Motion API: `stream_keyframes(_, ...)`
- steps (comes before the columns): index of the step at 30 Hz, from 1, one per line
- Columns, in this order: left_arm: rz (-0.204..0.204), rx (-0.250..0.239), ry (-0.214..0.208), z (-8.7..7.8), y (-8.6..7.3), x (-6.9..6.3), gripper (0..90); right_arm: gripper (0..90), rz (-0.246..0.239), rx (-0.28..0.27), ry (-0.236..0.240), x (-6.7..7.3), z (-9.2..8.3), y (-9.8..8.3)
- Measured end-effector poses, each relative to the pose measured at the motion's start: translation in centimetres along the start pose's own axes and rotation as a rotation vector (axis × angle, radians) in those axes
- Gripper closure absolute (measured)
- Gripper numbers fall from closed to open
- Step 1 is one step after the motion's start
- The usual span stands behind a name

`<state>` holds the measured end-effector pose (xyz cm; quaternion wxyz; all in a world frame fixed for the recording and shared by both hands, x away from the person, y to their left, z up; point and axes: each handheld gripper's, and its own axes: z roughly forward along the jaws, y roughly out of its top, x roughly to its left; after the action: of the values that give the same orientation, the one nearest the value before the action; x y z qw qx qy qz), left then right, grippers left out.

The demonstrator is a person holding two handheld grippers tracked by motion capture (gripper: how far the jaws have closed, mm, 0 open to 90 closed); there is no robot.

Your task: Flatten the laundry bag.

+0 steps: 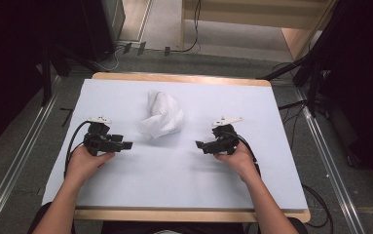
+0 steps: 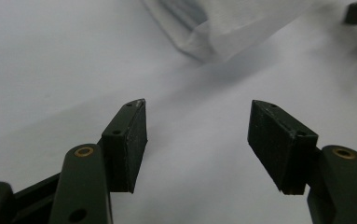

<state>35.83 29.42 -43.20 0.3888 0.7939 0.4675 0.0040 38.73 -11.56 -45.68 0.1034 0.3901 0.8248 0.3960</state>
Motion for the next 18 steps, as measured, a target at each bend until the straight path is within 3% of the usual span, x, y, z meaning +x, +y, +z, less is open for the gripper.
stream_keyframes(1, -0.016, -0.012, -0.024, -0.05, -0.01, -0.02, 38.0, 13.4, -0.003, 0.014, -0.007, 0.02, -0.03, -0.01)
stream_keyframes(3, 0.001, -0.009, -0.014, -0.05, 0.01, -0.18, 38.0, 13.4, -0.009, 0.033, -0.031, 0.06, -0.13, 0.05)
stream_keyframes(11, 0.036, 0.014, 0.041, 0.03, 0.01, -0.27, 38.6, 14.1, 0.004, 0.025, 0.002, 0.23, -0.53, 0.1)
stream_keyframes(18, 0.041, 0.014, 0.054, -0.06, 0.05, -0.21, 38.6, 18.6, 0.013, 0.034, 0.015, 0.14, -0.72, -0.06)
